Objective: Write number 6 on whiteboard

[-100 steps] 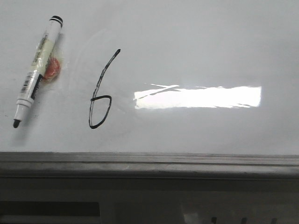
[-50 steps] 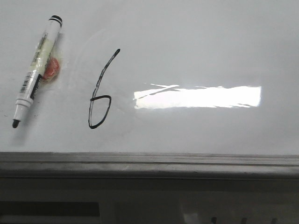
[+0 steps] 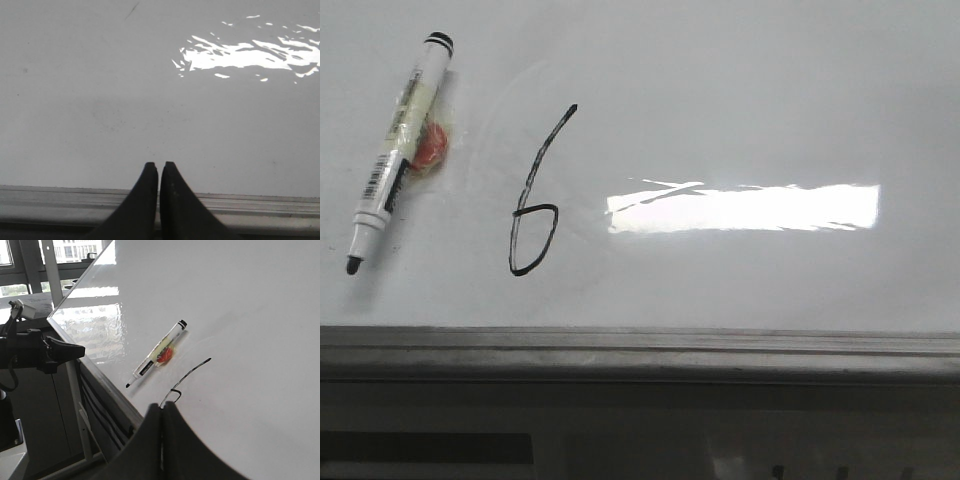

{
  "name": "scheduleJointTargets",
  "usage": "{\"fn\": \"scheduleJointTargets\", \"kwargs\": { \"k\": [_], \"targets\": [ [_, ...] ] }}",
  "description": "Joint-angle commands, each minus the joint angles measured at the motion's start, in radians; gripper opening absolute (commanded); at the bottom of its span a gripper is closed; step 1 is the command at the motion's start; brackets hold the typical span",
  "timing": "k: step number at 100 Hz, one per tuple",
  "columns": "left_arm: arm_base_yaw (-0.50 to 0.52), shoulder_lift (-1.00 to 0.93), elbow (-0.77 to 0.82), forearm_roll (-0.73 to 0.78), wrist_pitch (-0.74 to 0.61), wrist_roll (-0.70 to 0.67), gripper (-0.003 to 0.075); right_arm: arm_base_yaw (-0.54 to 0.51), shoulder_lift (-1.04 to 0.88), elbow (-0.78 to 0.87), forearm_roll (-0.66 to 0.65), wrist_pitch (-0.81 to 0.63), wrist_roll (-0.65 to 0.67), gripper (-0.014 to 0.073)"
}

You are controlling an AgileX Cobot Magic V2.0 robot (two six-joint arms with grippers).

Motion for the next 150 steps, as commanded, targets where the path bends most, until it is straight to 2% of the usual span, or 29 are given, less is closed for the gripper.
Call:
{"fn": "scheduleJointTargets", "kwargs": {
  "k": [1, 46, 59, 104, 121, 150],
  "targets": [
    [0.001, -0.029, 0.023, -0.008, -0.066, -0.012, -0.0020, -0.007, 0.008, -0.027, -0.007, -0.078, -0.006, -0.0064],
    [0.001, -0.029, 0.023, -0.008, -0.070, -0.012, -0.0020, -0.007, 0.008, -0.020, -0.007, -0.077, -0.006, -0.0064],
    [0.001, -0.029, 0.023, -0.008, -0.071, -0.012, -0.0020, -0.029, 0.008, 0.004, -0.007, -0.142, -0.006, -0.0064],
    [0.001, -0.029, 0.023, -0.008, -0.071, -0.012, -0.0020, -0.375, 0.008, 0.240, -0.011, -0.394, -0.006, -0.0064],
    [0.001, -0.029, 0.023, -0.008, -0.071, -0.012, -0.0020, -0.505, 0.003, 0.302, -0.059, -0.384, 0.027, -0.0064],
    [0.001, -0.029, 0.023, -0.008, -0.071, -0.012, -0.0020, -0.730, -0.078, 0.302, -0.202, -0.232, 0.141, -0.0064]
  ]
}}
